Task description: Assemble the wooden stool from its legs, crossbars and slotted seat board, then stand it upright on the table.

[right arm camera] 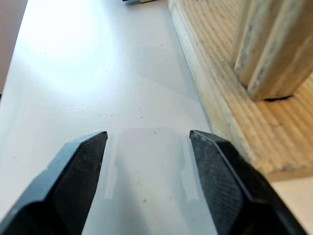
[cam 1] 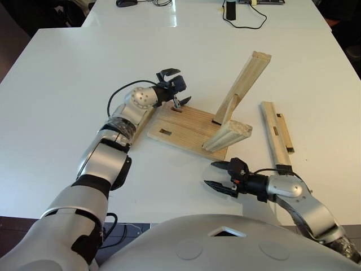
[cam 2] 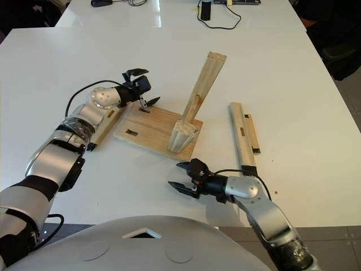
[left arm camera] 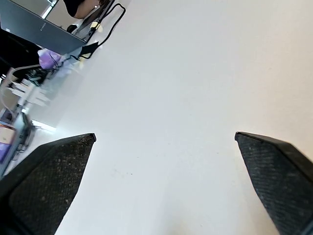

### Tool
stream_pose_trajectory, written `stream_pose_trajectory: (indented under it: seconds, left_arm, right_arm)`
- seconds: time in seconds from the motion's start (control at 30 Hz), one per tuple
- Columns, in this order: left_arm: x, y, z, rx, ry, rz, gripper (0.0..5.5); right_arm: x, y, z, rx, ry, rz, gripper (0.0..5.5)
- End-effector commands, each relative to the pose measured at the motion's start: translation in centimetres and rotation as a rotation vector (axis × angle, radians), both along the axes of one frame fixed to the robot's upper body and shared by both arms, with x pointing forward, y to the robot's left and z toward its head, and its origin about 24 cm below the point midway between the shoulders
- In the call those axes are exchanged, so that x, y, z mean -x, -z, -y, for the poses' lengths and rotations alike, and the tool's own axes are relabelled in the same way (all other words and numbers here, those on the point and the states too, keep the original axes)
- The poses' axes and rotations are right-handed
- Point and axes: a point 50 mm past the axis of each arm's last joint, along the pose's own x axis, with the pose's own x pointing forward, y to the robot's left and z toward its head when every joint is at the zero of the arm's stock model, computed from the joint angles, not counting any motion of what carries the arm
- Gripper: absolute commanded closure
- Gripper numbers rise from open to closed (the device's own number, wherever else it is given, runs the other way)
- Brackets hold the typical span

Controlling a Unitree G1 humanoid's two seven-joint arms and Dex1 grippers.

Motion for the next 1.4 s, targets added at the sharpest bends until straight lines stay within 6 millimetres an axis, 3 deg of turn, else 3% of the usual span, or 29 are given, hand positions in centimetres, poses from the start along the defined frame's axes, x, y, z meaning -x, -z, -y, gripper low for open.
stream_pose_trajectory:
  seconds: [0.03, 0.27, 0.47, 0.67, 1.07, 1.23, 1.4]
  left_arm:
    - [2.8, 4.7, -1.8, -0.195, 0.1, -0.166, 0.22]
    - [4.4, 5.3, -3.2, -0.119, 0.185, -0.318, 0.22]
    - [5.6, 4.2, -3.4, 0.129, 0.166, -0.368, 0.22]
    - [8.5, 3.6, -4.4, 0.225, 0.081, -0.404, 0.22]
    - [9.2, 1.8, -4.7, 0.268, -0.018, -0.372, 0.22]
    - [9.5, 0.1, -6.1, 0.267, -0.023, -0.345, 0.22]
    - [10.6, -2.3, -7.7, 0.323, -0.095, -0.302, 0.22]
  right_arm:
    - [-1.9, 0.7, 0.4, 0.065, 0.15, 0.059, 2.38]
    - [-5.1, 0.4, 2.5, 0.131, 0.353, 0.162, 2.38]
    - [-6.5, 0.2, 3.3, 0.181, 0.373, 0.211, 2.38]
    - [-7.8, -0.4, 4.1, 0.223, 0.388, 0.27, 2.38]
    - [-7.2, -1.4, 3.7, 0.224, 0.321, 0.302, 2.38]
    - [-5.8, -4.0, 6.0, 0.222, 0.381, 0.339, 2.38]
    - [-4.3, -7.9, 10.7, 0.264, 0.522, 0.385, 2.38]
